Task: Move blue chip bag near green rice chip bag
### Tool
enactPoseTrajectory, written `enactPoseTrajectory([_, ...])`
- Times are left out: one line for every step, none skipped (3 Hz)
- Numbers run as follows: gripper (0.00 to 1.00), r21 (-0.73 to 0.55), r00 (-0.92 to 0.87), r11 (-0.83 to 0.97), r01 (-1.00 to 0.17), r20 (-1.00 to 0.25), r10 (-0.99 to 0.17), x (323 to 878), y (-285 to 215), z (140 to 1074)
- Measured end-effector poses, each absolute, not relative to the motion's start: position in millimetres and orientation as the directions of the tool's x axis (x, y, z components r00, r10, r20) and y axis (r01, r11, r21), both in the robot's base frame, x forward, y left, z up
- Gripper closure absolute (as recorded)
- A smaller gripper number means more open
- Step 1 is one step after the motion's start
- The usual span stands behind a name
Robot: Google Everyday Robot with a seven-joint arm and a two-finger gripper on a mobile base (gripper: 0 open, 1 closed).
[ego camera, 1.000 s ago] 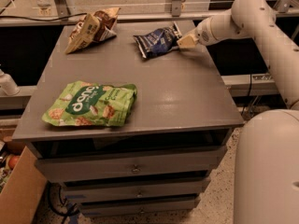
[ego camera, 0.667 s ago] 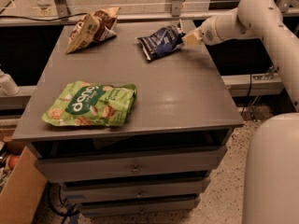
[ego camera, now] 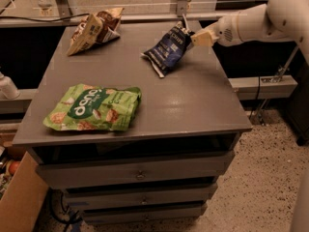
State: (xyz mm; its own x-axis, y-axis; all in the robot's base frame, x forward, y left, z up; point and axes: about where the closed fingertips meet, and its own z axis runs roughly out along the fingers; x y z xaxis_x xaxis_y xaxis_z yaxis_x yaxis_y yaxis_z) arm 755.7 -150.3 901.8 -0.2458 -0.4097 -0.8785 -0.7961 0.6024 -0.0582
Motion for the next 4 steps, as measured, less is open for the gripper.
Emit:
enactPoseTrajectory([1.00,0.003,-0.226,0.514,-0.858,-0.900,-0.372,711,-146,919])
enactPoseTrajectory([1.00,0.066,-0.216,0.389,-0.919,-0.909,-0.356,661,-132,930])
enactPoseTrajectory([1.00,0.118,-0.216,0.283,-0.952,-0.912,-0.347,622,-125,935])
enactPoseTrajectory([1.00,0.162,-0.224,0.195,-0.967,-0.907,-0.356,592,-117,930])
